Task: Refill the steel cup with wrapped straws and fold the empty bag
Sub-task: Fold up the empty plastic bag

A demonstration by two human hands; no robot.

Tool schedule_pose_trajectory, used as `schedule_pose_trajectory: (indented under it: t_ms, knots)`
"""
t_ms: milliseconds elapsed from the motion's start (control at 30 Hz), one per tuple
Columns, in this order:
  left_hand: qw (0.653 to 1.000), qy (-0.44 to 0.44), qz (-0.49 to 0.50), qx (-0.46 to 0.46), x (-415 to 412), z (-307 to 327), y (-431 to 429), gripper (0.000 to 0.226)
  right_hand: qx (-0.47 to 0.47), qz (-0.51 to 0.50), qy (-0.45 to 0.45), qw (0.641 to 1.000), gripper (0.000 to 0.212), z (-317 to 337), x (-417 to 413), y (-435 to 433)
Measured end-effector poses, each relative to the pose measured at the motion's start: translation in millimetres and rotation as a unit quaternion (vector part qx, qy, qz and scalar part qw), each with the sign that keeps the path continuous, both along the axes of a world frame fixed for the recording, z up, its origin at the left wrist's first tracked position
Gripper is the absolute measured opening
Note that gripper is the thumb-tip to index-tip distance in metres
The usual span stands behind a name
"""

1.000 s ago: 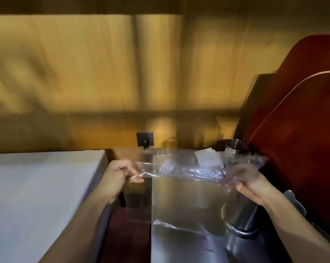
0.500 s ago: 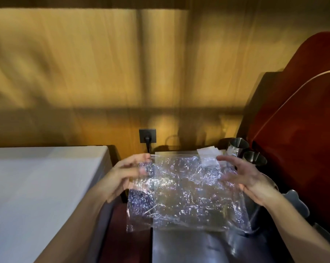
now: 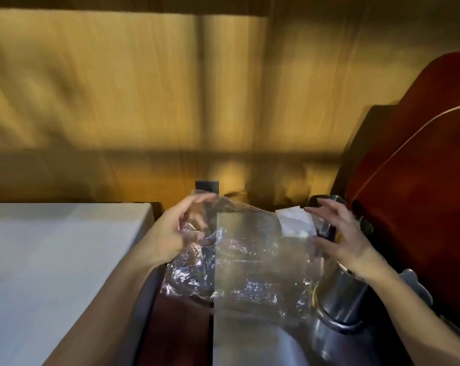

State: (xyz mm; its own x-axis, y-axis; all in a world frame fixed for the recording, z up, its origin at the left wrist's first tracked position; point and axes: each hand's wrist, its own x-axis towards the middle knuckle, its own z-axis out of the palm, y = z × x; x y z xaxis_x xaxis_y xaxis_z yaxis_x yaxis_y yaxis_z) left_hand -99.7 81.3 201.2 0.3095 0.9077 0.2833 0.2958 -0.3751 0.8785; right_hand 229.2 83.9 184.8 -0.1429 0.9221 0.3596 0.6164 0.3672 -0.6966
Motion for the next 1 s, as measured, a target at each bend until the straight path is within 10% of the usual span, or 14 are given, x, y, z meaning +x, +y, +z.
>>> schedule_pose_trajectory:
  t_ms: [200, 333, 533, 733, 1000]
  knots:
    - [0.985, 0.060, -0.141, 0.082, 18, 28, -1, 0.076, -0.092, 0.139, -0.045, 0.985, 0.059, 29, -33, -1]
    - [0.977, 0.029, -0.171, 0.124, 28, 34, 5, 0.076, -0.164, 0.242, 0.053, 0.955, 0.021, 29, -51, 3]
    - [0.919, -0.291, -0.146, -0.222, -8, 11, 23, 0.080, -0.121, 0.178, 0.192, 0.957, 0.005, 13, -43, 7]
    - [0.845, -0.398, -0.146, -0.326, 21, -45, 7, 0.099, -0.118, 0.092, 0.302, 0.942, 0.018, -4, -40, 11]
    - [0.926, -0.266, 0.033, -0.266, 60, -55, -7, 0.032, -0.139, 0.053, 0.373, 0.916, 0.016, -16, -41, 8]
